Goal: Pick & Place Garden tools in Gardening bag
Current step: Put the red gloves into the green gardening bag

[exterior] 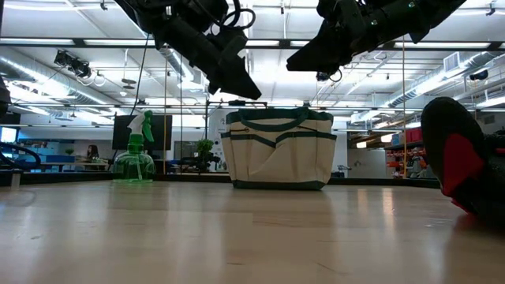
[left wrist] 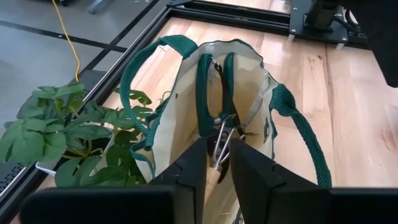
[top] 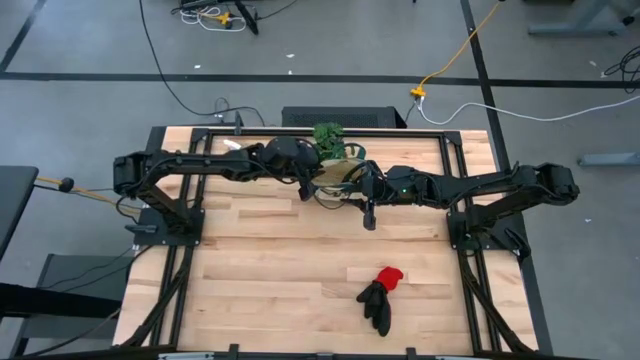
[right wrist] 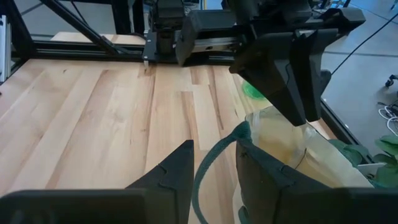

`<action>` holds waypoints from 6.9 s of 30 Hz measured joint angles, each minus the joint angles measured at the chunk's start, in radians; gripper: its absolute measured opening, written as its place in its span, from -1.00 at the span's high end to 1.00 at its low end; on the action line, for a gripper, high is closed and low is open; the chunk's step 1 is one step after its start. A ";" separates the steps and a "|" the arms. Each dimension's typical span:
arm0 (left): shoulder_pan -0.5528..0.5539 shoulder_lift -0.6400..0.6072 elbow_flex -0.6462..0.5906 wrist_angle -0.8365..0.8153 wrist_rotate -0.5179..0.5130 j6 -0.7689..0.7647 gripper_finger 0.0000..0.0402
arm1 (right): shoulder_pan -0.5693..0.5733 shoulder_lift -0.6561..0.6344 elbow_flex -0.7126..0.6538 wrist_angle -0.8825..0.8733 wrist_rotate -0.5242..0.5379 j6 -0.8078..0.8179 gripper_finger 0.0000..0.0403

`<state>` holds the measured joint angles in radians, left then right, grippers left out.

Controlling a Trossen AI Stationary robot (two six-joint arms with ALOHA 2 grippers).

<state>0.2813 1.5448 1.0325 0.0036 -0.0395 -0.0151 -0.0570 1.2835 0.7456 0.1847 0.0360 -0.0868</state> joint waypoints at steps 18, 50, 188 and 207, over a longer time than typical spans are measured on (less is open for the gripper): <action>-0.014 0.000 0.000 0.000 0.000 0.001 0.65 | 0.131 -0.001 0.000 -0.133 -0.186 0.023 0.39; -0.015 0.001 0.000 -0.001 0.000 0.001 0.65 | 0.662 -0.001 0.122 -0.614 0.042 0.293 0.19; -0.014 0.001 0.000 -0.161 -0.256 0.003 0.65 | 0.234 0.138 0.356 -0.694 0.706 0.008 0.93; -0.014 0.001 0.000 -0.185 -0.256 0.002 0.65 | -0.011 0.055 0.137 -0.257 0.557 -0.005 0.93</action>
<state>0.2672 1.5455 1.0321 -0.1811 -0.2952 -0.0130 -0.0684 1.3388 0.8830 -0.0724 0.5929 -0.0918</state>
